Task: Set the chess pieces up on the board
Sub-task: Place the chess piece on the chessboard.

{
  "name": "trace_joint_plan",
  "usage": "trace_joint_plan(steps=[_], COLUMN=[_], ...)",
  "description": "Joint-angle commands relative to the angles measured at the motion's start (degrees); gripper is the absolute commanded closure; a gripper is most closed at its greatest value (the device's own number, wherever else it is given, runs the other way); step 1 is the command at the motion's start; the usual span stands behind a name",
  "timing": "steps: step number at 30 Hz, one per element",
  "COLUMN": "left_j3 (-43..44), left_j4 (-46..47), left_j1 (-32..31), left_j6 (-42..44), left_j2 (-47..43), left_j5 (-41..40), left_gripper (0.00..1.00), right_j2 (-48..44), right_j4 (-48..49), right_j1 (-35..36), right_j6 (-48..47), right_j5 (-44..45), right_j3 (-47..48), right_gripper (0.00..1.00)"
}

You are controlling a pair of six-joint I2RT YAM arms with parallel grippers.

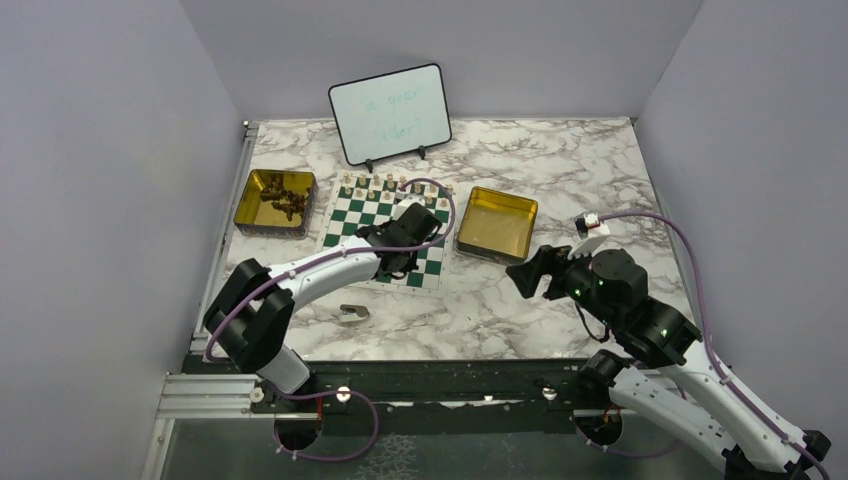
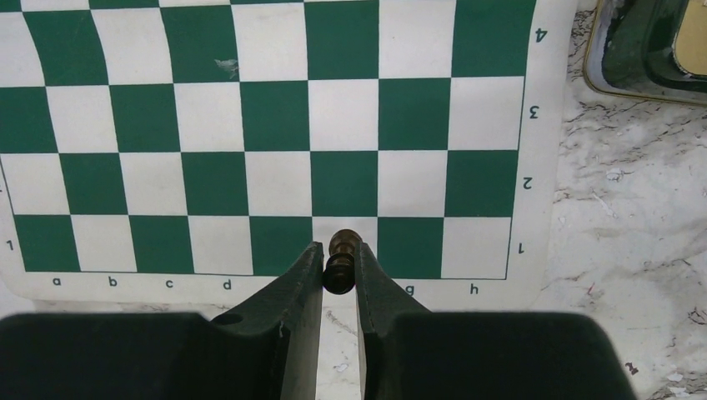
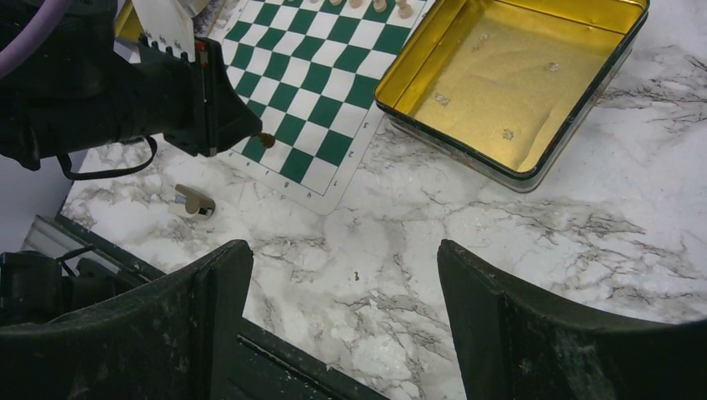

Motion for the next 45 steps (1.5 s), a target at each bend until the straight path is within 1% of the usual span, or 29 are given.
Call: trace_joint_plan(steps=[1, 14, 18, 34, 39, 43, 45], left_j3=[-0.8, -4.1, -5.0, -6.0, -5.6, -5.3, -5.0], left_j4=[2.0, 3.6, 4.3, 5.4, 5.3, 4.4, 3.5], left_j1=[-0.2, -0.2, -0.2, -0.2, -0.2, -0.2, -0.2], left_j6=[-1.3, -2.8, -2.7, -3.0, -2.6, -2.7, -2.9], left_j2=[0.9, 0.4, 0.2, -0.2, -0.6, -1.2, -1.5], left_j5=[-0.9, 0.1, -0.6, 0.1, 0.2, -1.4, -2.5], left_gripper=[0.8, 0.79, 0.77, 0.75, 0.8, 0.84, 0.85], right_j2=[-0.6, -1.5, -1.3, -1.3, -1.3, -1.5, -1.6], right_j4=[-1.6, -2.1, -1.7, -1.7, -1.8, -1.9, -1.9], right_j1=[0.3, 0.3, 0.3, 0.3, 0.3, 0.3, 0.3], right_j6=[-0.7, -0.1, -0.1, 0.1, 0.1, 0.2, 0.2], right_j5=[1.8, 2.2, 2.1, 1.8, 1.9, 1.8, 1.8], right_j3=[0.6, 0.1, -0.1, -0.5, -0.7, -0.7, -0.6], right_gripper=[0.13, 0.13, 0.13, 0.13, 0.13, 0.13, 0.13])
